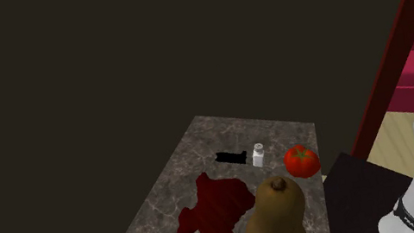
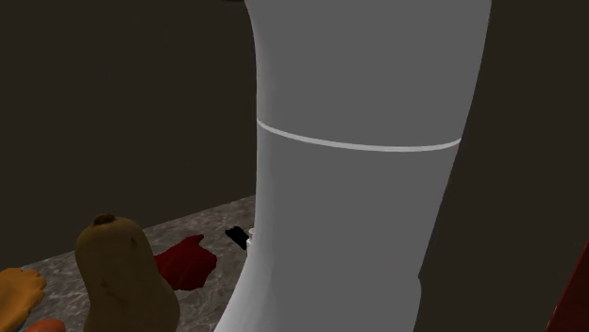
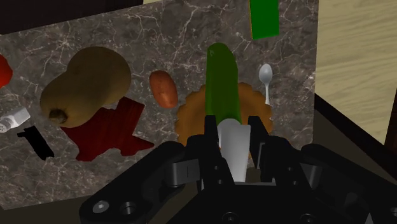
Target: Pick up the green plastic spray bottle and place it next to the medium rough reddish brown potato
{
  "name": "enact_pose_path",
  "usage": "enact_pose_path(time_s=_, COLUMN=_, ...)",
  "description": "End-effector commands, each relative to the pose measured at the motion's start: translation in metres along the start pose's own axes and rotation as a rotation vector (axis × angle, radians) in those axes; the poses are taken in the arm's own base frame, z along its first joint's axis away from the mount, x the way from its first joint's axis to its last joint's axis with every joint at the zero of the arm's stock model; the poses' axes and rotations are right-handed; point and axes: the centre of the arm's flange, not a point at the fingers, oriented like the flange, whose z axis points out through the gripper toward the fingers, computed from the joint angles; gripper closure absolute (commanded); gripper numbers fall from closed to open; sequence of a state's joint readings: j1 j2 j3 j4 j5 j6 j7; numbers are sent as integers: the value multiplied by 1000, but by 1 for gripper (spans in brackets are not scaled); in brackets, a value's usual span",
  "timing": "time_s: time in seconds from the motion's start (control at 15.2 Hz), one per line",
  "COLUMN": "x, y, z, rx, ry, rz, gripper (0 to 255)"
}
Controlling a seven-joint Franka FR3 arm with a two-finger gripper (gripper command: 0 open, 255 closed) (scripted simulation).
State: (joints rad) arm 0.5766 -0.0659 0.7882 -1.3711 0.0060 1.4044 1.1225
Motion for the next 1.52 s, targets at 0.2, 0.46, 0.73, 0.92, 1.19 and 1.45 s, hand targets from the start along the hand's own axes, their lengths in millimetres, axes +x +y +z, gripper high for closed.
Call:
enact_pose_path(time_s=0.2, x=-3, y=0, z=26, rx=1, ry=0, rz=1, gripper=255)
enact_pose_path(time_s=0.46, x=-5, y=1, z=47, rx=1, ry=0, rz=1, gripper=255)
enact_pose_path(time_s=0.73, x=-6, y=2, z=68, rx=1, ry=0, rz=1, gripper=255)
enact_pose_path(time_s=0.92, x=-7, y=3, z=83, rx=1, ry=0, rz=1, gripper=255)
enact_pose_path(time_s=1.19, x=-9, y=4, z=104, rx=1, ry=0, rz=1, gripper=255)
enact_pose_path(time_s=1.45, x=-10, y=5, z=125, rx=1, ry=0, rz=1, gripper=255)
